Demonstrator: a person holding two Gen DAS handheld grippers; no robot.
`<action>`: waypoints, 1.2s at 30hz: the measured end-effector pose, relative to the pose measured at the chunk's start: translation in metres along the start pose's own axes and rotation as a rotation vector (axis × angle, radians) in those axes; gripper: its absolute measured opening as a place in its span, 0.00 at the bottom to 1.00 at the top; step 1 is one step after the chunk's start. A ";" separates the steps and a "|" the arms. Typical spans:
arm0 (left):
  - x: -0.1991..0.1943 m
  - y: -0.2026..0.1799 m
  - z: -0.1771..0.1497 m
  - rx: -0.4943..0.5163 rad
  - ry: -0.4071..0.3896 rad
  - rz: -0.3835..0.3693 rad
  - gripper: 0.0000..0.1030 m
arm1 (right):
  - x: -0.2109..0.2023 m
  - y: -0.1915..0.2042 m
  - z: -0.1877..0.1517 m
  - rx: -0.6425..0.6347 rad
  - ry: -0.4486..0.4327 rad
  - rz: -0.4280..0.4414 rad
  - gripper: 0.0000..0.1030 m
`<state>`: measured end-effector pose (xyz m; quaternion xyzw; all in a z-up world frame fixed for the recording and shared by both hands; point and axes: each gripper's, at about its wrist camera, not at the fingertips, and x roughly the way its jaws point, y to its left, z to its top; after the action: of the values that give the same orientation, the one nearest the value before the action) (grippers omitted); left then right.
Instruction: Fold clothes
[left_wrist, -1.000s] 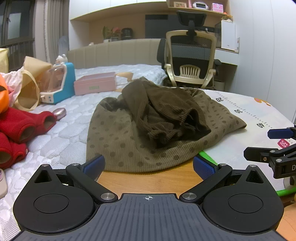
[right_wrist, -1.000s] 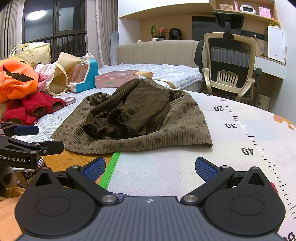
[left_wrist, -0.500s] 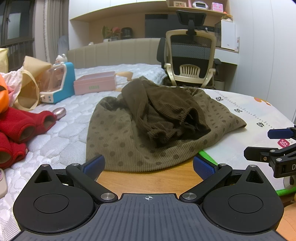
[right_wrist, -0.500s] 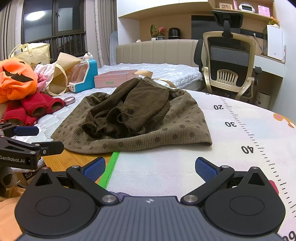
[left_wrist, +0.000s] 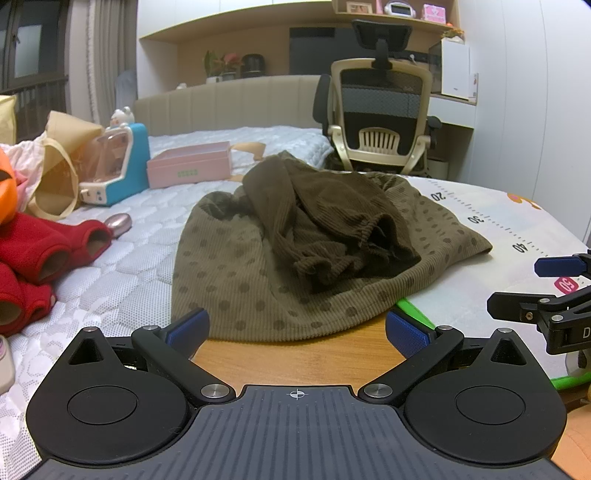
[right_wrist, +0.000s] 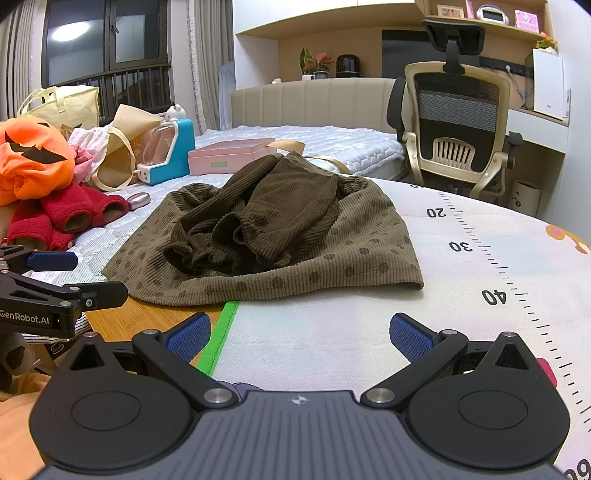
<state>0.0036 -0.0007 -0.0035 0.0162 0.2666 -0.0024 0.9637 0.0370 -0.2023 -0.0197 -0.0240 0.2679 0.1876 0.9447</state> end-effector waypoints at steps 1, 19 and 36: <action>0.000 0.000 0.000 0.000 0.000 0.000 1.00 | 0.000 0.000 0.000 0.000 0.000 0.000 1.00; -0.001 0.001 0.000 0.000 0.001 0.001 1.00 | 0.001 0.001 -0.001 0.001 0.006 0.001 1.00; 0.012 0.010 0.011 -0.024 0.045 0.001 1.00 | 0.011 0.000 0.014 -0.035 0.055 0.059 1.00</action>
<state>0.0203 0.0088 0.0002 0.0046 0.2884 0.0016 0.9575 0.0528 -0.1969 -0.0134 -0.0376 0.2912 0.2195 0.9304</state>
